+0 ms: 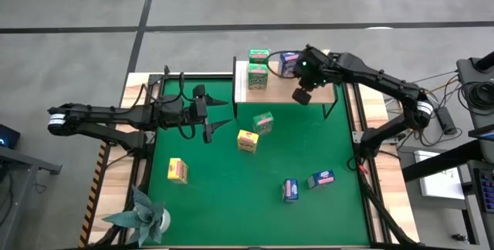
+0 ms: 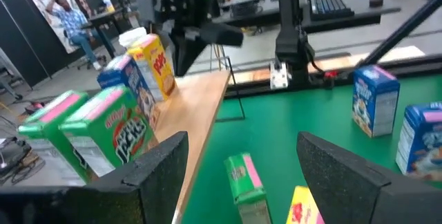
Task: Stack cereal on shelf
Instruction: Adjust the blue cereal box
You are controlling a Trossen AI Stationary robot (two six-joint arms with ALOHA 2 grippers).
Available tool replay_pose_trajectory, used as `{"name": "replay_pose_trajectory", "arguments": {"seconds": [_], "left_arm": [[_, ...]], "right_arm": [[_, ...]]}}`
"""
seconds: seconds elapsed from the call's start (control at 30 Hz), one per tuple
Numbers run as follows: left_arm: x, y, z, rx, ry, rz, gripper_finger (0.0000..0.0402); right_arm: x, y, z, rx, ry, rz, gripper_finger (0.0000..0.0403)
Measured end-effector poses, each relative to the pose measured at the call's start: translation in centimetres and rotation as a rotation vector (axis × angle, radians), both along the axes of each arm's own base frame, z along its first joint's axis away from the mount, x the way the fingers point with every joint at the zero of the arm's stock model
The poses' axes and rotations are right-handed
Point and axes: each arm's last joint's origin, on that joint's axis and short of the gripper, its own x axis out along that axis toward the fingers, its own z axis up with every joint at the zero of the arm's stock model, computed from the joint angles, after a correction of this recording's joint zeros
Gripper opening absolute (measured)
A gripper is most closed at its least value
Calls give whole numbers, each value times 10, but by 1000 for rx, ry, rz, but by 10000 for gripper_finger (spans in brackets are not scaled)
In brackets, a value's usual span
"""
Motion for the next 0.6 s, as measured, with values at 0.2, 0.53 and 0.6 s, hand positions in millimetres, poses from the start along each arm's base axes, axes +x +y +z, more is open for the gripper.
{"name": "replay_pose_trajectory", "arguments": {"seconds": [0.2, 0.53, 0.6], "left_arm": [[2, 0, -2, -3, 9, 0, 254], [6, 0, -7, 10, 43, -2, 254], [6, 0, -9, 26, 60, -6, 254]], "right_arm": [[33, 23, 11, -113, -228, 113, 12], [55, 46, -7, -155, -337, 213, 12], [56, 45, -11, -158, -338, 208, 12]]}}
